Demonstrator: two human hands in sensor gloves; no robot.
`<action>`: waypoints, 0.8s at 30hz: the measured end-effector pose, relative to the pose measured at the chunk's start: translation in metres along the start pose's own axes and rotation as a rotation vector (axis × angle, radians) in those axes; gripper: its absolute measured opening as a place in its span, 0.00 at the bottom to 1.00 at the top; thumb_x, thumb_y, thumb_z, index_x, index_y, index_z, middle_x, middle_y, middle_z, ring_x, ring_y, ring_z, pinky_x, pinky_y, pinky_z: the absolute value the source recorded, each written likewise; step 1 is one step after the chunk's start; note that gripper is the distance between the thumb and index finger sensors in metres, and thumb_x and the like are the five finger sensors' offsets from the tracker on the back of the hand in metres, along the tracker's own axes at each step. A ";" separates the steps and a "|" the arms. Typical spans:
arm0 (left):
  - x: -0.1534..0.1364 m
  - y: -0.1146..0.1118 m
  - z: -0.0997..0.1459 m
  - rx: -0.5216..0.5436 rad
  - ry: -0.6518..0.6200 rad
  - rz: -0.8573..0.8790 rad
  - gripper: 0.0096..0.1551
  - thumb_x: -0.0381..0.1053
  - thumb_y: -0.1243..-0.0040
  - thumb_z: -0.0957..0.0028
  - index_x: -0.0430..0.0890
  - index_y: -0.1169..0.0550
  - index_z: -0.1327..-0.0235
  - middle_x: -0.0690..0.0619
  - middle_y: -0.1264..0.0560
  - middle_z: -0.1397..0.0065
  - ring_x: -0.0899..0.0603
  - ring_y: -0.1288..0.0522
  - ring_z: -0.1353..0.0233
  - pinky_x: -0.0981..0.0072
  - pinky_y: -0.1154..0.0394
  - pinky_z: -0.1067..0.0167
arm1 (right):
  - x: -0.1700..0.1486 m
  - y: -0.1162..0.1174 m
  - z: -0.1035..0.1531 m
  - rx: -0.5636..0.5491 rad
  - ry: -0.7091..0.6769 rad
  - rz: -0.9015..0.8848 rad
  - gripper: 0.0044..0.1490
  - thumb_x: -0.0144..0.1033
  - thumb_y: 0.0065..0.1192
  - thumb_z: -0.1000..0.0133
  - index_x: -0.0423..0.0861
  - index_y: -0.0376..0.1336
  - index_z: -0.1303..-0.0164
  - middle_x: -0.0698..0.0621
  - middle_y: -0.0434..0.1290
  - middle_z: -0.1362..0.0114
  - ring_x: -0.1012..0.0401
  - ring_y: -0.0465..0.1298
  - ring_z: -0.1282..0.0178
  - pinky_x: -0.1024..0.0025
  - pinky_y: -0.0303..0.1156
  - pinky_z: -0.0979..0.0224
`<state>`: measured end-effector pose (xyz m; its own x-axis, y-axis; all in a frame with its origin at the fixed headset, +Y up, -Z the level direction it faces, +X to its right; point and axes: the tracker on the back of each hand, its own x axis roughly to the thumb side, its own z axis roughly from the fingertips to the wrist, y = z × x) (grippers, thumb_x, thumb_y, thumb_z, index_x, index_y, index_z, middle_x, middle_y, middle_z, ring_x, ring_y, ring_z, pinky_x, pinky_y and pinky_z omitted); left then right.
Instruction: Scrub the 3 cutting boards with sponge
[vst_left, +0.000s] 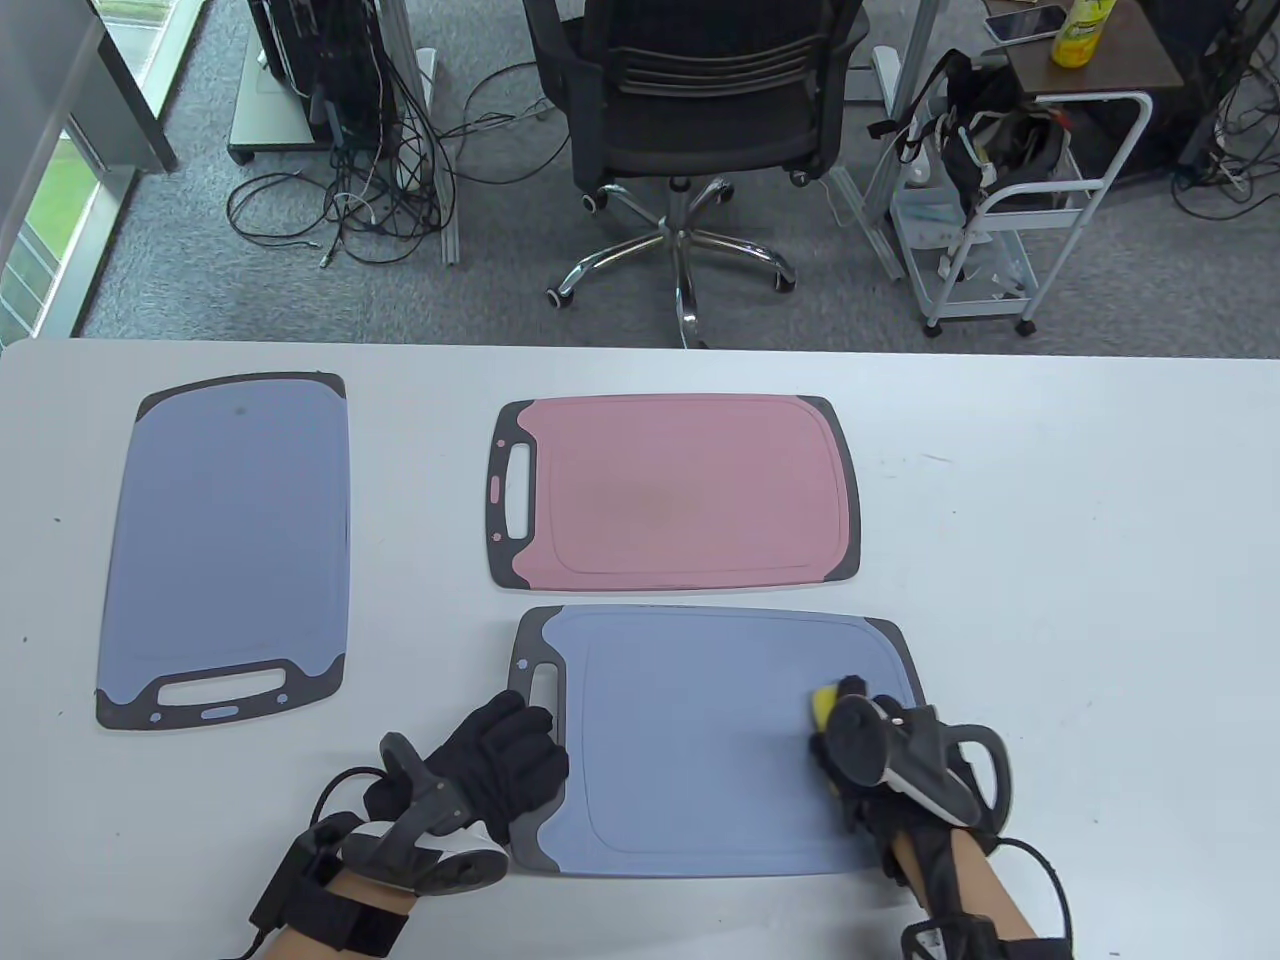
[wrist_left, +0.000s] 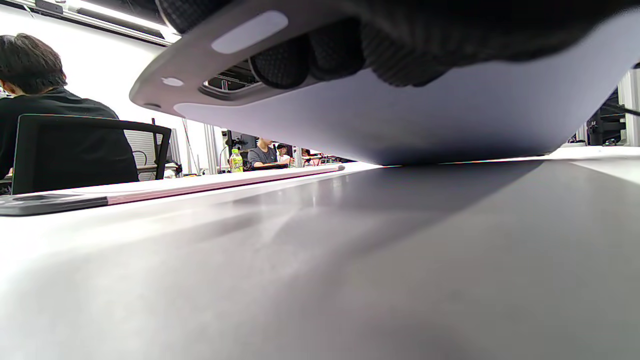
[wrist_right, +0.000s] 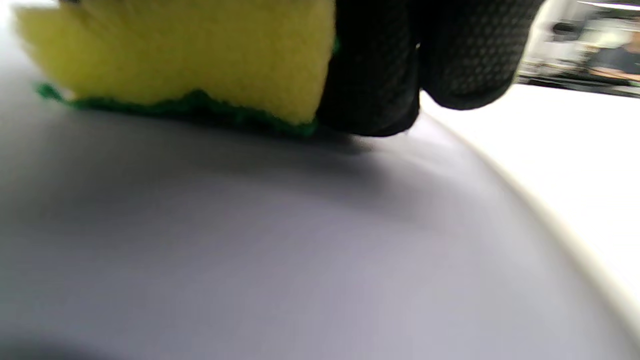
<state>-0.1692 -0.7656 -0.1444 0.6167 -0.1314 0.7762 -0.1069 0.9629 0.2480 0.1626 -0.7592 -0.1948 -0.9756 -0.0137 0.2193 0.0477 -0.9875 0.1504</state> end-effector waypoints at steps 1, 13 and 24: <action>0.000 0.000 0.000 -0.001 0.000 0.000 0.23 0.56 0.36 0.39 0.55 0.33 0.36 0.58 0.27 0.33 0.45 0.29 0.23 0.42 0.35 0.24 | 0.032 -0.005 -0.002 -0.013 -0.092 -0.006 0.47 0.58 0.56 0.48 0.40 0.57 0.26 0.43 0.73 0.43 0.56 0.78 0.53 0.52 0.74 0.41; -0.003 -0.001 0.000 0.001 -0.007 0.035 0.23 0.55 0.35 0.38 0.54 0.32 0.36 0.58 0.26 0.33 0.45 0.29 0.23 0.42 0.35 0.24 | 0.115 -0.017 0.000 -0.044 -0.356 -0.017 0.46 0.60 0.56 0.49 0.46 0.56 0.24 0.46 0.72 0.42 0.58 0.77 0.53 0.53 0.73 0.40; -0.003 -0.001 0.000 0.007 0.001 0.041 0.23 0.55 0.35 0.38 0.54 0.33 0.36 0.58 0.27 0.33 0.44 0.30 0.23 0.42 0.36 0.23 | -0.072 0.014 0.013 0.033 0.236 -0.055 0.46 0.59 0.56 0.48 0.43 0.57 0.25 0.44 0.73 0.43 0.57 0.78 0.54 0.53 0.74 0.42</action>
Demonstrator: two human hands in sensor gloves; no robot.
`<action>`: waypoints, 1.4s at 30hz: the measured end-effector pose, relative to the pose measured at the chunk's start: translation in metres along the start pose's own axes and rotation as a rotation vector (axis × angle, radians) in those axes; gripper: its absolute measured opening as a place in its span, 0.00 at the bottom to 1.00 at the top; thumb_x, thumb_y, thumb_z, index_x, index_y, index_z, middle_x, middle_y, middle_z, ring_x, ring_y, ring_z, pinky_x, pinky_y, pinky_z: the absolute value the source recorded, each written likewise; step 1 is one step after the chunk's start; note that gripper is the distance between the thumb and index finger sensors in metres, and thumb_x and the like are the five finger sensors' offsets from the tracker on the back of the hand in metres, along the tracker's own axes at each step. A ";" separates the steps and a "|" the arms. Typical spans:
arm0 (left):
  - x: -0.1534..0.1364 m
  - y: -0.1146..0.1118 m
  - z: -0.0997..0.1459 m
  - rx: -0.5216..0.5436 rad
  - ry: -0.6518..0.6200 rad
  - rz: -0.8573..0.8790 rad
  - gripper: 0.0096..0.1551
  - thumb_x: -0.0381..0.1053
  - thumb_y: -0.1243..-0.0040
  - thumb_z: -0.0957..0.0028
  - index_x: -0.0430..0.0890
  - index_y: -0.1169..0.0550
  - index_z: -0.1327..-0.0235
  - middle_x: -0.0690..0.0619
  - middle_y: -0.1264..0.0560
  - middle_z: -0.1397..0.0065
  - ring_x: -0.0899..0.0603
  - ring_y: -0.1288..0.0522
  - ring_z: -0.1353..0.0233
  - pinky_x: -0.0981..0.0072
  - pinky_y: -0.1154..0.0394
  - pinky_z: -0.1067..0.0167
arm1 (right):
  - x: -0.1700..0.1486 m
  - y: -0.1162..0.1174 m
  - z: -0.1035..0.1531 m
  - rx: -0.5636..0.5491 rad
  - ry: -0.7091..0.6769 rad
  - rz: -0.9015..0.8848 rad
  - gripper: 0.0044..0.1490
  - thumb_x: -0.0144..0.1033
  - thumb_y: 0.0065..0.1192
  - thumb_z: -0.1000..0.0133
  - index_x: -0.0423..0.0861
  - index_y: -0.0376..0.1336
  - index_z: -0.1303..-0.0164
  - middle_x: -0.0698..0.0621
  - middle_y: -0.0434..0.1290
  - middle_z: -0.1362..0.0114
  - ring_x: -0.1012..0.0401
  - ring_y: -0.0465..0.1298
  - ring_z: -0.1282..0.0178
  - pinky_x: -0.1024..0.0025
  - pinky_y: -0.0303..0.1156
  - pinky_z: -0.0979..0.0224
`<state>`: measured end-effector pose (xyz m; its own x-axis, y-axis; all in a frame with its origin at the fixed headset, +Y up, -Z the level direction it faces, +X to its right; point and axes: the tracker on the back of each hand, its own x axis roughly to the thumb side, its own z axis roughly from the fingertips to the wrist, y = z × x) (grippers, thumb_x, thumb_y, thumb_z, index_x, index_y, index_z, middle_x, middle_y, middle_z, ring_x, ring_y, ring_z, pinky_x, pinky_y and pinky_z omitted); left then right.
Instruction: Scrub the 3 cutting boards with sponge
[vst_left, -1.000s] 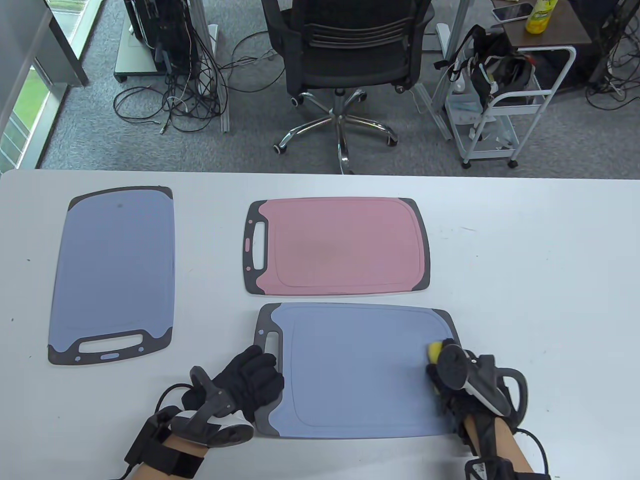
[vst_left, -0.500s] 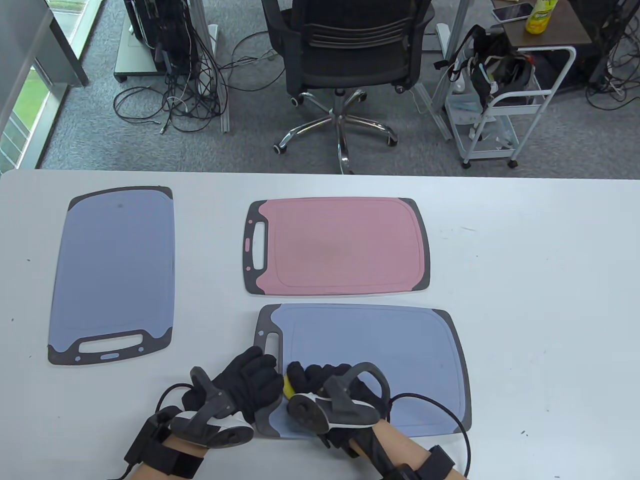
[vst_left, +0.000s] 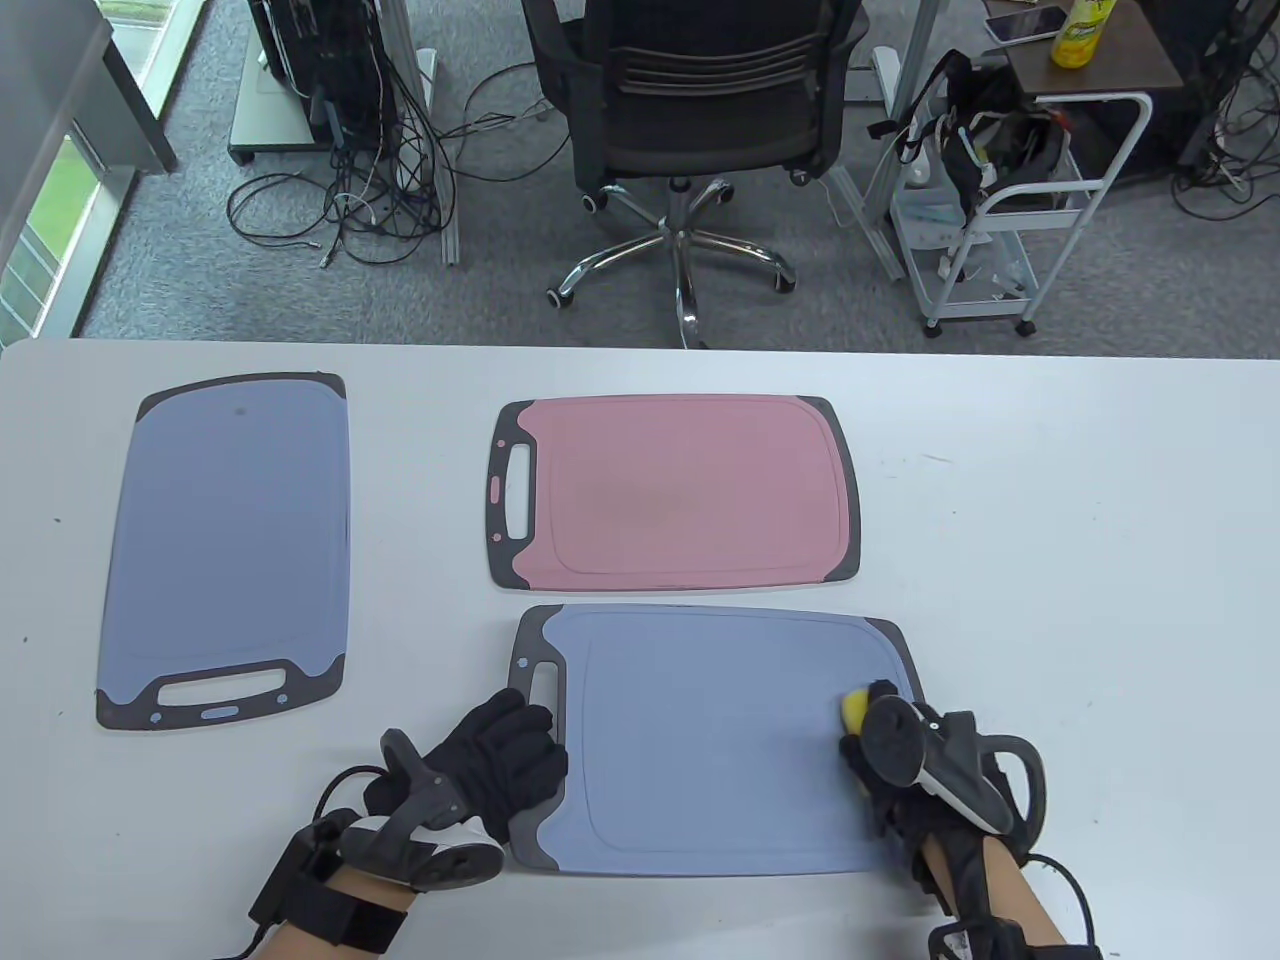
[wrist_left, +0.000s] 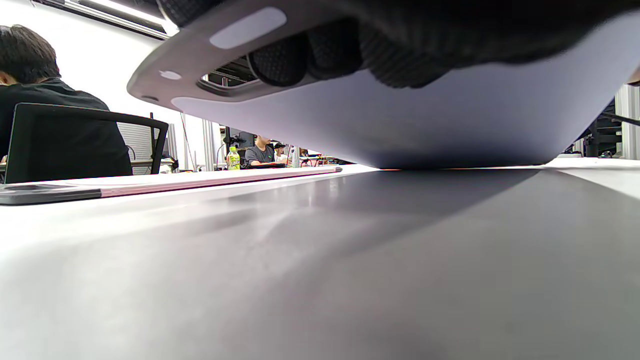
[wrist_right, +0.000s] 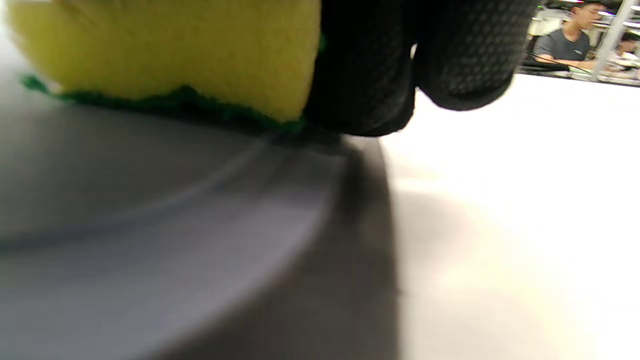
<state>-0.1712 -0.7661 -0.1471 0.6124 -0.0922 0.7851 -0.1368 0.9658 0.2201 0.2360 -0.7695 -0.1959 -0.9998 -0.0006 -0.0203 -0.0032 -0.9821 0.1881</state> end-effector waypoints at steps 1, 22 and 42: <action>0.000 0.000 0.000 0.001 0.002 0.001 0.23 0.55 0.35 0.38 0.54 0.33 0.36 0.58 0.27 0.33 0.44 0.30 0.23 0.42 0.36 0.23 | 0.006 -0.001 0.000 -0.012 -0.019 -0.020 0.46 0.57 0.58 0.48 0.39 0.58 0.26 0.42 0.73 0.44 0.55 0.78 0.54 0.51 0.74 0.43; 0.001 0.000 0.000 0.002 -0.005 -0.004 0.23 0.55 0.35 0.38 0.54 0.32 0.36 0.58 0.27 0.33 0.44 0.29 0.23 0.42 0.36 0.24 | 0.071 -0.007 0.022 -0.050 -0.248 0.057 0.46 0.60 0.56 0.49 0.45 0.57 0.25 0.45 0.73 0.42 0.57 0.78 0.53 0.53 0.74 0.41; -0.003 -0.001 -0.001 0.000 0.025 0.016 0.22 0.54 0.35 0.38 0.54 0.33 0.37 0.58 0.27 0.34 0.45 0.30 0.23 0.42 0.36 0.24 | 0.234 -0.028 0.052 -0.133 -0.671 0.194 0.47 0.62 0.51 0.48 0.44 0.56 0.25 0.48 0.73 0.43 0.60 0.78 0.53 0.56 0.75 0.41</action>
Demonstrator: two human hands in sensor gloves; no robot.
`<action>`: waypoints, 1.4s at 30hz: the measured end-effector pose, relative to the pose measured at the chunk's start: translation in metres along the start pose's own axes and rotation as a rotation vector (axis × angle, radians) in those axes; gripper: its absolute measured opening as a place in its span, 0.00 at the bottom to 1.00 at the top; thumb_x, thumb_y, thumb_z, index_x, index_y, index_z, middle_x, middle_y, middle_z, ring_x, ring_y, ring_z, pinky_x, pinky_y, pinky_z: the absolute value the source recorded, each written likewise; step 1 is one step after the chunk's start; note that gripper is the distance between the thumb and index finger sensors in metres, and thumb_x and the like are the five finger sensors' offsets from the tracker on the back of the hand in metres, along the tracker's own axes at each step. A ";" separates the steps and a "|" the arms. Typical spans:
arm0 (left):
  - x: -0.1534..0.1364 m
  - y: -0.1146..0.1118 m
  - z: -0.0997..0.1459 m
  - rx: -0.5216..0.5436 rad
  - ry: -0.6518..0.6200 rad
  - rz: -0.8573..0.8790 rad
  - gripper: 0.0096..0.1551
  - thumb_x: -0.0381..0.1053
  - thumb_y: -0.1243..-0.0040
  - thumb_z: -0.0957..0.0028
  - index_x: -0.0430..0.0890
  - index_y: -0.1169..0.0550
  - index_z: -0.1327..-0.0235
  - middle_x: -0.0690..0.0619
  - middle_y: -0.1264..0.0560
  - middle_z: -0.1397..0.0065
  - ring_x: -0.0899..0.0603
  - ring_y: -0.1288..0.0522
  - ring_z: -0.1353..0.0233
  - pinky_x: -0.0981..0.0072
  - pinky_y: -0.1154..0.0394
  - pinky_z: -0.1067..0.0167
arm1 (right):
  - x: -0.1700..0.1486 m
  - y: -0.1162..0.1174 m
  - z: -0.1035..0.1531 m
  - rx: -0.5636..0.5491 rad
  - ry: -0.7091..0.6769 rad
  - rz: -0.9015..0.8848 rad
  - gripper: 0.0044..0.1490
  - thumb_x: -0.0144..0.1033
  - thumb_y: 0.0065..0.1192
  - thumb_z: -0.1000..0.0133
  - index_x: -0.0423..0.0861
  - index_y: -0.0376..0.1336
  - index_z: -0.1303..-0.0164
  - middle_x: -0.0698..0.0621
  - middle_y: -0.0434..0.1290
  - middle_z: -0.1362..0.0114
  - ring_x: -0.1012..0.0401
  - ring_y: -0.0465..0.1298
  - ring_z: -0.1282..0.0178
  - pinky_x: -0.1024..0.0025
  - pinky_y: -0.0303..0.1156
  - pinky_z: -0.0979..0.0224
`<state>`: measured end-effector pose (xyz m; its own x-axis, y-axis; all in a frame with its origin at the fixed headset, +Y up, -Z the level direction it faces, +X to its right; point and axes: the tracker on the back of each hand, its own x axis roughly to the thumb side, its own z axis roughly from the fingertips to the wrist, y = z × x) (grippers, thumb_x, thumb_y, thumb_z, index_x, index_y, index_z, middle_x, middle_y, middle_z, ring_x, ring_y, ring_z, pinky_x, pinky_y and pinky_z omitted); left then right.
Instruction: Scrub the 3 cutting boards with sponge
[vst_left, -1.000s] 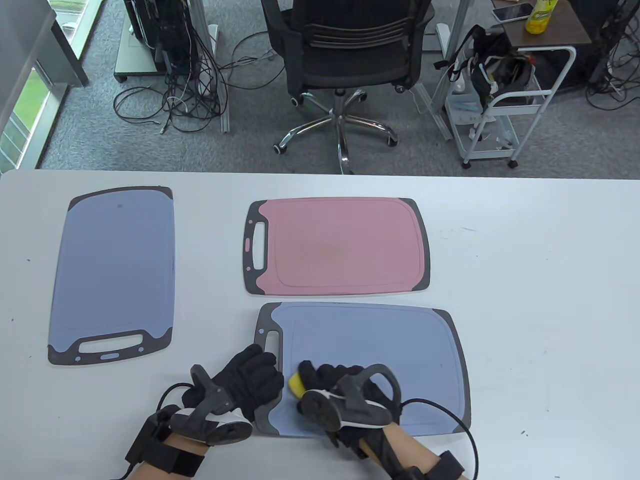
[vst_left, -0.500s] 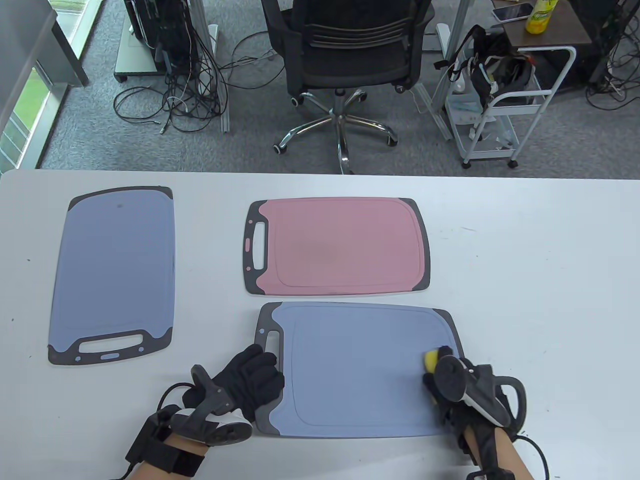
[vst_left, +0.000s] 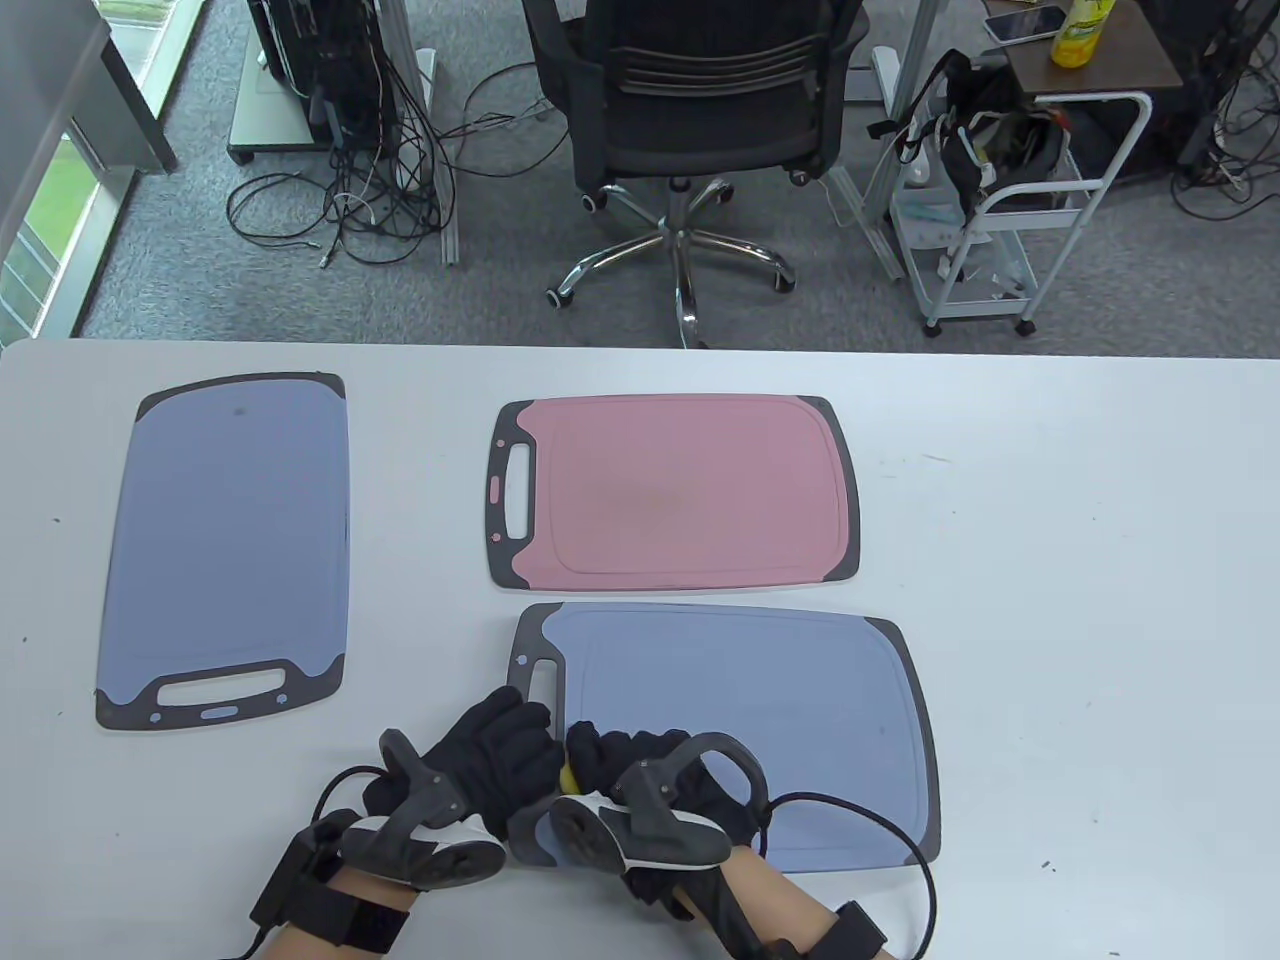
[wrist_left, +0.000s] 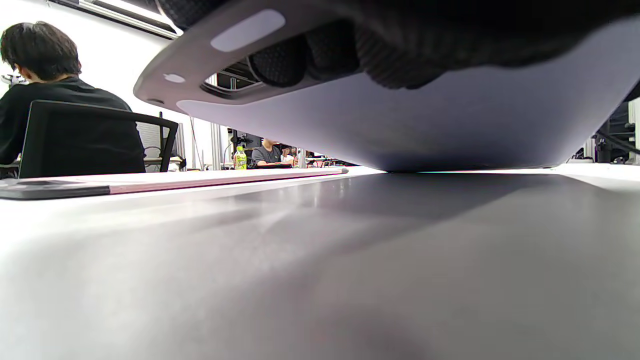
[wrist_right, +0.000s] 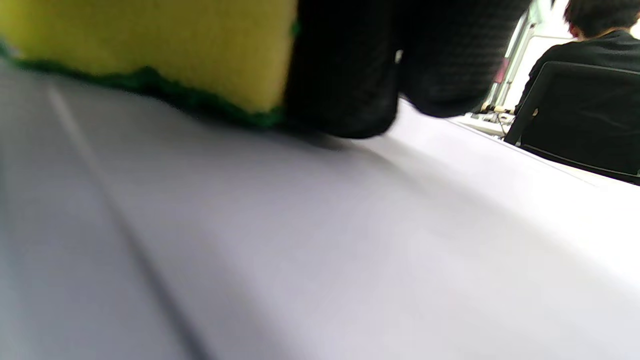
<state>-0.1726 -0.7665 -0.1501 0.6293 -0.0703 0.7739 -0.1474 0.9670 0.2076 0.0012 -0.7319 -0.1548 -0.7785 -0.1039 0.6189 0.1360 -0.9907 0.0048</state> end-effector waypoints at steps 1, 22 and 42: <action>0.001 0.000 0.000 -0.004 -0.001 -0.010 0.22 0.54 0.35 0.39 0.54 0.33 0.37 0.58 0.27 0.34 0.44 0.29 0.23 0.42 0.36 0.24 | -0.018 0.006 0.007 -0.018 0.075 -0.080 0.46 0.61 0.53 0.49 0.44 0.57 0.26 0.47 0.73 0.43 0.59 0.79 0.54 0.55 0.75 0.41; 0.006 0.000 -0.005 -0.012 0.054 -0.112 0.22 0.52 0.38 0.39 0.53 0.34 0.38 0.58 0.28 0.35 0.46 0.30 0.23 0.42 0.36 0.24 | -0.046 0.014 0.018 -0.011 0.112 -0.186 0.46 0.60 0.56 0.49 0.43 0.58 0.26 0.45 0.73 0.43 0.57 0.78 0.54 0.53 0.74 0.41; -0.004 0.001 0.000 0.028 0.038 -0.004 0.22 0.54 0.35 0.39 0.55 0.33 0.37 0.59 0.27 0.34 0.46 0.30 0.23 0.43 0.37 0.23 | -0.202 0.075 0.129 0.069 0.762 -0.239 0.46 0.57 0.58 0.48 0.38 0.59 0.27 0.42 0.74 0.44 0.54 0.78 0.55 0.50 0.73 0.42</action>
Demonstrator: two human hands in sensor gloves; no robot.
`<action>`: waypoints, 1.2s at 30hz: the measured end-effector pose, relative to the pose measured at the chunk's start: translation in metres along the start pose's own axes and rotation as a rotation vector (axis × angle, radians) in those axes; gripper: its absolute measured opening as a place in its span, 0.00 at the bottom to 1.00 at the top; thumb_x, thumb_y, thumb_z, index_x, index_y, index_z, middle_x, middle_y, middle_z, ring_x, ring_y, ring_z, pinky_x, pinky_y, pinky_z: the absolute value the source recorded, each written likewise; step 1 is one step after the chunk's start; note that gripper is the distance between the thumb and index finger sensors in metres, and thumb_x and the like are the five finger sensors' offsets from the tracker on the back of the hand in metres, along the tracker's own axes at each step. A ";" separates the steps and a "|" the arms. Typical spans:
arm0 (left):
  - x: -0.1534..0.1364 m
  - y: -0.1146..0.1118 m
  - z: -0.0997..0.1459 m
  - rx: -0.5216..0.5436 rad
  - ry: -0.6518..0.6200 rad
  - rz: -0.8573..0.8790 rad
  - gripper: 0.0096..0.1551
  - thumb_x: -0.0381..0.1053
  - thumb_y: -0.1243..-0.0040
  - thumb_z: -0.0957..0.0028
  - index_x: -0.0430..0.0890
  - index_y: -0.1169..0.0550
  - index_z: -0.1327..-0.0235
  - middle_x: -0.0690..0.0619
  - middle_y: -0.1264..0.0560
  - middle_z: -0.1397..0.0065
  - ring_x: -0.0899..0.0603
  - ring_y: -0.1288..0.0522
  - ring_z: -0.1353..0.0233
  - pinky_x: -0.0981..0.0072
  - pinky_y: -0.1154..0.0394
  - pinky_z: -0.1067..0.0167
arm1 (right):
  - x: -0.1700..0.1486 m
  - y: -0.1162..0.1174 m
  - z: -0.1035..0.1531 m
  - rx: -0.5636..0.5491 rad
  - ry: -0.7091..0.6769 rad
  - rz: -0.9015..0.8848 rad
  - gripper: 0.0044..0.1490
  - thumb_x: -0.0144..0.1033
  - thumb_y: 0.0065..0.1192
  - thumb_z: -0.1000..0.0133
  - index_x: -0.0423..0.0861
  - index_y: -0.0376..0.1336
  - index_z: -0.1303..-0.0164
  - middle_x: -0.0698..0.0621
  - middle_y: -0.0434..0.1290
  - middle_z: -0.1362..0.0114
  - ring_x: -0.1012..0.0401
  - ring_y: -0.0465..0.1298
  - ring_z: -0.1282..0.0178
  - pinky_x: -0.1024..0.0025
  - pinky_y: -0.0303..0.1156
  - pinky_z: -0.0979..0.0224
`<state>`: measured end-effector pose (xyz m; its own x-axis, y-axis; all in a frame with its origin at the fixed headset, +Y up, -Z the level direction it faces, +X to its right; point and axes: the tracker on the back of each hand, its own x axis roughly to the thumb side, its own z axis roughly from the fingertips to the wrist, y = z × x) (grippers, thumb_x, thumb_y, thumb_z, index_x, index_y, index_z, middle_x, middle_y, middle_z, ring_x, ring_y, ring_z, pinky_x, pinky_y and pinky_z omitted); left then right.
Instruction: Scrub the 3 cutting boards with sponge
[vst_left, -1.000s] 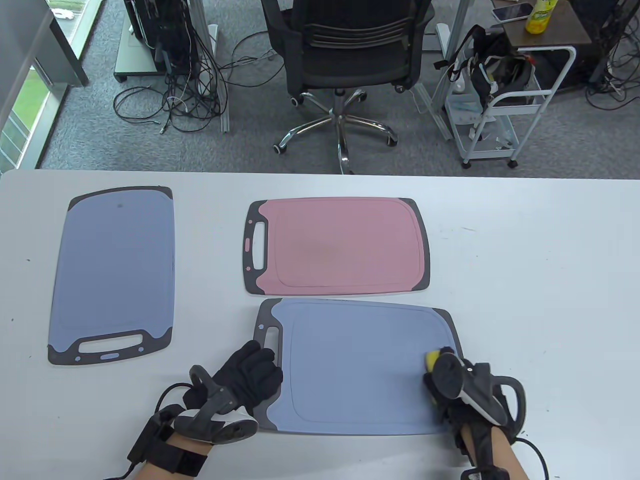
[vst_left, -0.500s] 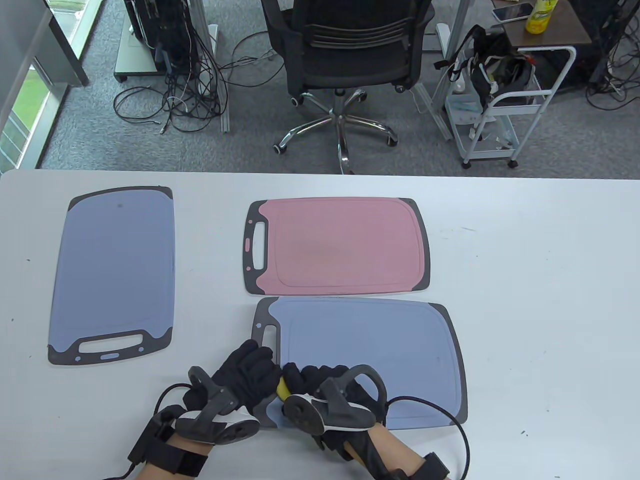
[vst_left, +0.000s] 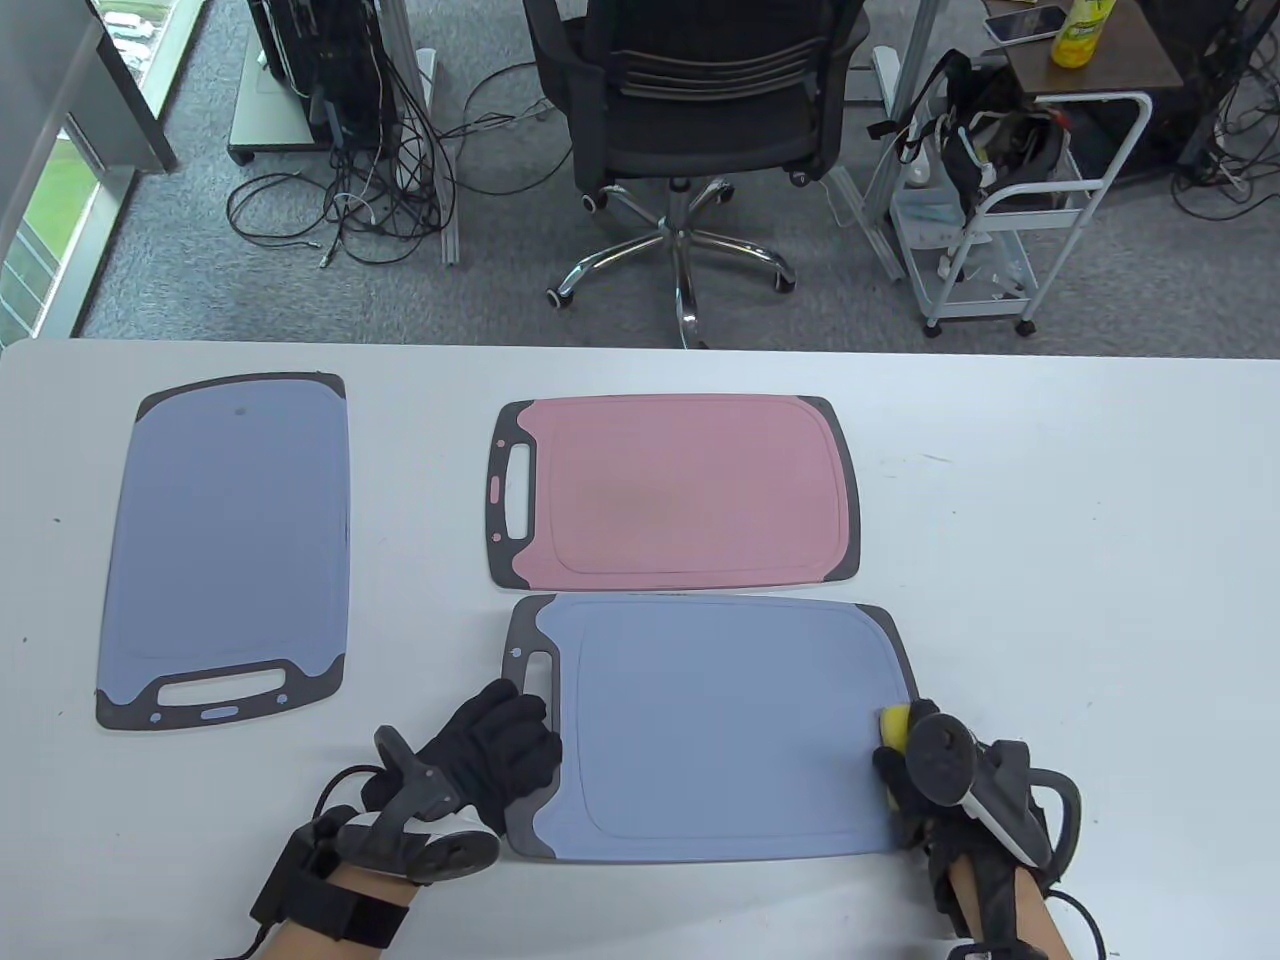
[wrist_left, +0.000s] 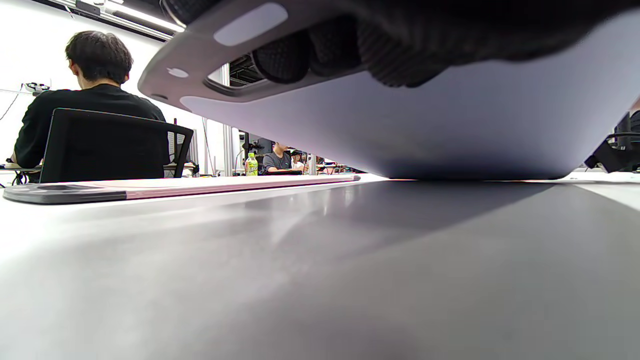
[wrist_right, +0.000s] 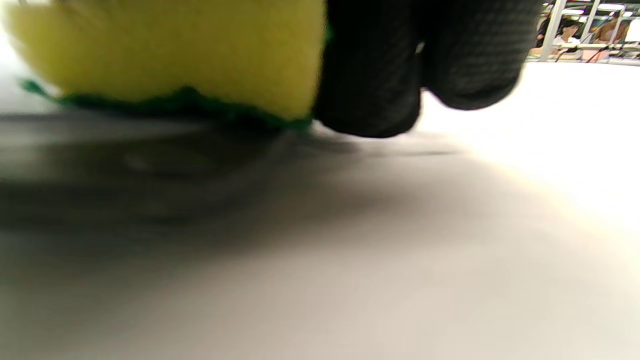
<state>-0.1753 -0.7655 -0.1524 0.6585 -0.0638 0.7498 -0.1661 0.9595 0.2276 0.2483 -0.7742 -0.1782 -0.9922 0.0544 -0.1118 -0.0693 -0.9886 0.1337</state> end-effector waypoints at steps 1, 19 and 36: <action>0.000 0.000 0.000 0.000 0.001 -0.001 0.22 0.54 0.35 0.39 0.55 0.33 0.37 0.59 0.27 0.34 0.46 0.30 0.23 0.43 0.37 0.23 | 0.014 -0.002 0.000 0.002 -0.042 0.047 0.46 0.58 0.57 0.48 0.39 0.59 0.27 0.43 0.73 0.44 0.56 0.78 0.54 0.52 0.74 0.42; 0.000 0.000 0.000 -0.007 -0.008 0.001 0.22 0.54 0.34 0.39 0.55 0.32 0.37 0.58 0.27 0.34 0.45 0.30 0.23 0.42 0.37 0.23 | 0.127 -0.009 0.032 -0.038 -0.446 0.091 0.46 0.61 0.55 0.49 0.46 0.57 0.25 0.46 0.72 0.42 0.57 0.78 0.53 0.53 0.74 0.41; 0.001 0.000 -0.001 -0.018 -0.004 -0.009 0.22 0.53 0.35 0.39 0.55 0.32 0.37 0.58 0.27 0.34 0.45 0.30 0.23 0.42 0.37 0.23 | 0.211 -0.016 0.060 -0.035 -0.714 0.086 0.46 0.60 0.55 0.48 0.43 0.57 0.25 0.45 0.72 0.43 0.57 0.77 0.53 0.53 0.74 0.41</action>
<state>-0.1741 -0.7656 -0.1524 0.6569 -0.0735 0.7504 -0.1474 0.9635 0.2234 0.0334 -0.7384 -0.1452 -0.8204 0.0427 0.5702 0.0040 -0.9968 0.0804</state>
